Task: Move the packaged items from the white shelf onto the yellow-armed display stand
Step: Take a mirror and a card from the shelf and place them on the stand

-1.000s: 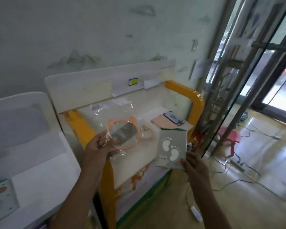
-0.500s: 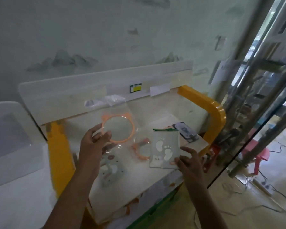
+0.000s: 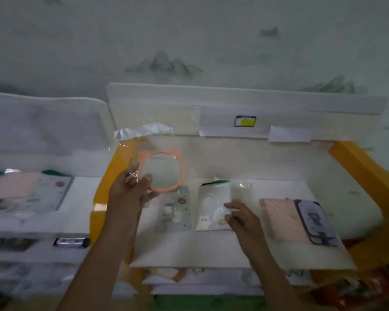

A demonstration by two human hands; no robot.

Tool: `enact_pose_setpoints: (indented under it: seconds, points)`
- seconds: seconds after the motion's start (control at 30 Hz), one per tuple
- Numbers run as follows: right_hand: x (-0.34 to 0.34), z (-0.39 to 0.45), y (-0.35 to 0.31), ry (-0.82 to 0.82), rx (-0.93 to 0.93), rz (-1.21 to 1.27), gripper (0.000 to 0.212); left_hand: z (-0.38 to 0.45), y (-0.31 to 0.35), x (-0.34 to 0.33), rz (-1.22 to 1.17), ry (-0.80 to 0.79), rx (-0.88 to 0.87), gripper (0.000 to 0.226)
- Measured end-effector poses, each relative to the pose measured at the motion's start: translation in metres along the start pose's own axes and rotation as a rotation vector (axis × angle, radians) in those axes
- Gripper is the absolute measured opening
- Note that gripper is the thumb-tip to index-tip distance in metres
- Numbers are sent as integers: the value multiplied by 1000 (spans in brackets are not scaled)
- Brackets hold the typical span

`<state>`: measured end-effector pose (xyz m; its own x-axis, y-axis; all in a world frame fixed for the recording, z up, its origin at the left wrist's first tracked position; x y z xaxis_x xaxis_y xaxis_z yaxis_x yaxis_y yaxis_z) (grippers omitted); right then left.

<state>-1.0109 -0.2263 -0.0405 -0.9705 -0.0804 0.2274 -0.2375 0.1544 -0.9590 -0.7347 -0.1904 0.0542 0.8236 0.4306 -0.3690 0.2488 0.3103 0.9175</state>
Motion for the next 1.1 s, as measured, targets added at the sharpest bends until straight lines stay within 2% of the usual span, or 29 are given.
enact_pose_setpoints:
  seconds: [0.13,0.27,0.47,0.67,0.9,0.97,1.1]
  points:
    - [-35,20,9,-85,-50,16,29,-18,12,32,69,78,-39,39]
    - [-70,41,13,-168,-48,-10,30,-26,24,48,110,142,-72,37]
    - [-109,61,22,-195,-117,-86,28,-23,37,78,143,242,-109,40]
    - [-122,70,35,-143,-31,-405,22,-11,36,91,122,263,-109,41]
    - [-125,71,36,-94,149,-850,28,6,33,89,93,248,-111,42]
    - [-123,71,37,-122,158,-843,29,10,32,86,82,244,-113,41]
    - [-104,71,35,-168,193,-657,30,13,29,73,114,219,-115,41]
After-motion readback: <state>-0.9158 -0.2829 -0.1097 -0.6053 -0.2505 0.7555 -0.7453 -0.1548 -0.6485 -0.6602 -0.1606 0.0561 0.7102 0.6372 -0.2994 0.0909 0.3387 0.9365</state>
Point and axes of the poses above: each hand's wrist, its own z-axis towards the middle knuckle, its own x-axis out of the back of the hand, y = z × x, the point moved 2 cm from there along z, towards the middle knuckle, and after that the axes turned 12 degrees about -x, right-handed, at the moved point
